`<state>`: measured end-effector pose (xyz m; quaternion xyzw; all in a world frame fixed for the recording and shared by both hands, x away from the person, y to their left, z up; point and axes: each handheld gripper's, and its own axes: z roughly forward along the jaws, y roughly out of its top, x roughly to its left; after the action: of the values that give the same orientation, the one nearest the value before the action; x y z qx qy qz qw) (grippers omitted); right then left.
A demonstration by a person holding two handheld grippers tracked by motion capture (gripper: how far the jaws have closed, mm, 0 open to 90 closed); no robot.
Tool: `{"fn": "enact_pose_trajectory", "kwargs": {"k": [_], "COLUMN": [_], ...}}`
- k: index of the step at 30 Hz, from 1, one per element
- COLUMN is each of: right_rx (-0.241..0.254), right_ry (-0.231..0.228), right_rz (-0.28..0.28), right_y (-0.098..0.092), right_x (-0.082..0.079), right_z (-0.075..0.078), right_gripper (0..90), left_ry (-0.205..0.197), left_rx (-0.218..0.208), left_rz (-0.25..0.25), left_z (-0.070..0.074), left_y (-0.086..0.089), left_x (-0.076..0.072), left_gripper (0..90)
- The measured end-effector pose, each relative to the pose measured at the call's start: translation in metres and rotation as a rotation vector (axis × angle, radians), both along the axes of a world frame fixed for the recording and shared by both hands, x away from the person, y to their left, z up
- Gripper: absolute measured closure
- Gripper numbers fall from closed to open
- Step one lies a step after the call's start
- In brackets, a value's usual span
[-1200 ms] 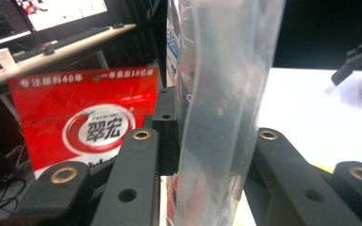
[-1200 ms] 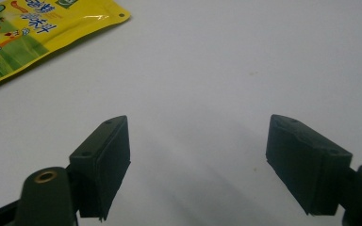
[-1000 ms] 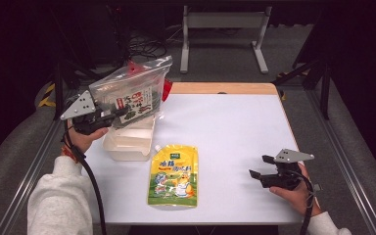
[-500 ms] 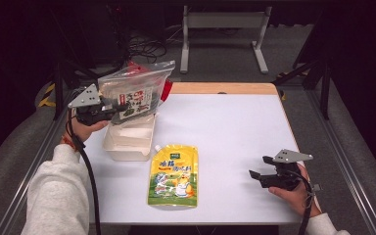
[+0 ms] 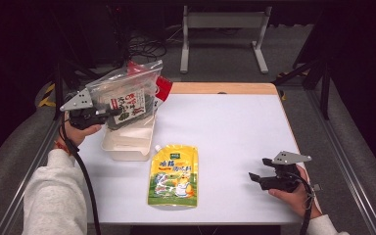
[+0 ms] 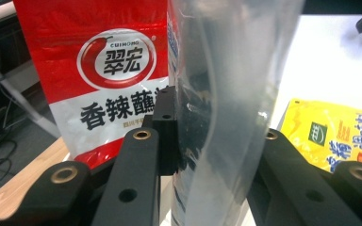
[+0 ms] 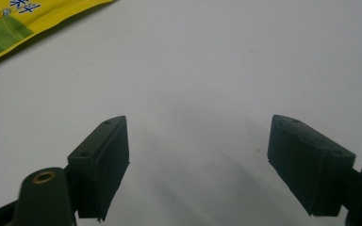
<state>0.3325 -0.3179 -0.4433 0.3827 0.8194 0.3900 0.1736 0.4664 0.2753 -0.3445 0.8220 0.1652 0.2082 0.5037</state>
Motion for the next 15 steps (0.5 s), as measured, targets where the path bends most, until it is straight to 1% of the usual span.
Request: {"fn": "enact_pose_trajectory", "kwargs": {"k": [1,2,4,8,9,10,11,12,13,14,15], "right_rx": [-0.002,-0.002,-0.006,-0.010,-0.010,-0.011,-0.008,-0.008,-0.009,-0.014,-0.014], "right_ry": [0.002,0.002,0.000,0.002,0.002,0.001,0.002,0.002,0.003,0.004,0.004], "right_rz": [0.004,0.004,0.006,0.012,0.012,0.015,0.017,0.017,0.018,0.023,0.023], "right_y": [0.000,0.000,0.001,0.002,0.002,0.002,0.003,0.003,0.003,0.004,0.004], "right_x": [0.000,0.000,0.000,-0.001,-0.001,-0.001,-0.001,-0.001,-0.001,-0.001,-0.001], "right_z": [0.000,0.000,0.000,0.000,0.000,0.000,0.000,0.000,-0.001,-0.001,-0.001], "right_gripper": [21.4,21.4,21.2,21.1,21.1,21.1,21.0,21.0,21.0,21.0,21.0], "left_ry": [0.000,0.003,0.012,0.035,0.035,0.042,0.045,0.045,0.049,0.052,0.052], "left_rx": [0.000,0.016,0.018,-0.009,-0.009,-0.002,-0.001,-0.001,0.008,0.000,0.000], "left_rz": [0.000,0.002,-0.002,0.005,0.005,0.013,0.009,0.009,0.014,0.007,0.007], "left_z": [0.000,0.000,0.000,-0.008,-0.008,-0.015,-0.018,-0.018,-0.021,-0.025,-0.025], "left_y": [0.000,-0.001,0.000,0.001,0.001,0.000,-0.001,-0.001,-0.002,-0.004,-0.004], "left_x": [0.000,0.000,0.000,0.001,0.001,0.001,0.001,0.001,0.002,0.002,0.002], "left_gripper": [73.7,73.7,73.8,73.7,73.7,73.7,73.7,73.7,73.7,73.6,73.7]}}
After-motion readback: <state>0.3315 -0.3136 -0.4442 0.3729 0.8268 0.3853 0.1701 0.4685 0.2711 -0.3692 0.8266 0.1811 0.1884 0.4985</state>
